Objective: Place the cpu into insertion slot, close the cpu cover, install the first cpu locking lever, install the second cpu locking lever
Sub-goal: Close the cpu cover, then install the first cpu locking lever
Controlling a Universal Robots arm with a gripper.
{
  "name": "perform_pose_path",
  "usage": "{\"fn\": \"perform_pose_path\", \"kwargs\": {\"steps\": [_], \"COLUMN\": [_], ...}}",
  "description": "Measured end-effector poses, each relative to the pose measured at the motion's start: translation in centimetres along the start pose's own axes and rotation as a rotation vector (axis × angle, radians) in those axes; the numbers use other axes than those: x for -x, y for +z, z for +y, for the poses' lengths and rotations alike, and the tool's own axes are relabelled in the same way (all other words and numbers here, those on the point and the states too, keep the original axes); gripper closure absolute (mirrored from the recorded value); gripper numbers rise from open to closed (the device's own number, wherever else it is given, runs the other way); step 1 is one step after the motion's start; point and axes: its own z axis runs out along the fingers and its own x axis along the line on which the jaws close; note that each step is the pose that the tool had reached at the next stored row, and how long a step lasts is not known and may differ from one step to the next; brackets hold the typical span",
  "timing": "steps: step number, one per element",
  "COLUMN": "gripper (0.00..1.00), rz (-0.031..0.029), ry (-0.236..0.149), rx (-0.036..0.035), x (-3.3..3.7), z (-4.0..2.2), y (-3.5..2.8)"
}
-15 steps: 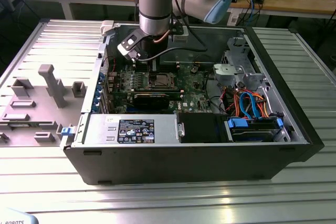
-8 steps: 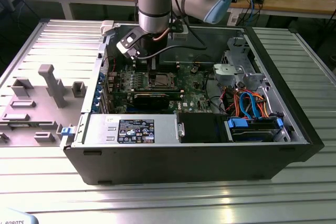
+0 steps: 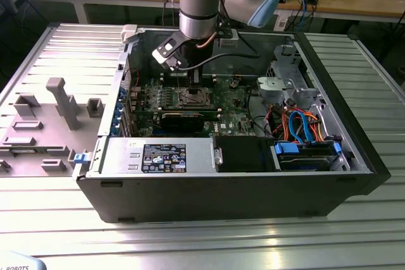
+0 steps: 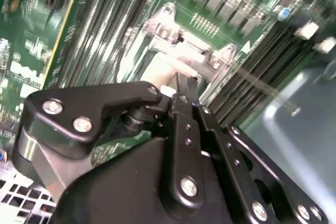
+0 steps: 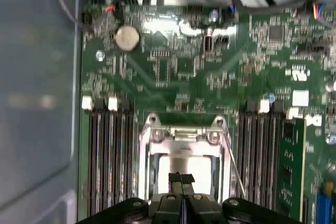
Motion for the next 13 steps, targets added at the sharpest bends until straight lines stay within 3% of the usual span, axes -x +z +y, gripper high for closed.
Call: {"fn": "perform_pose_path", "kwargs": {"steps": [13], "gripper": [0.89], "rz": [0.0000], "ry": [0.000], "rx": [0.0001], "x": [0.00], "z": [0.02], "y": [0.00]}}
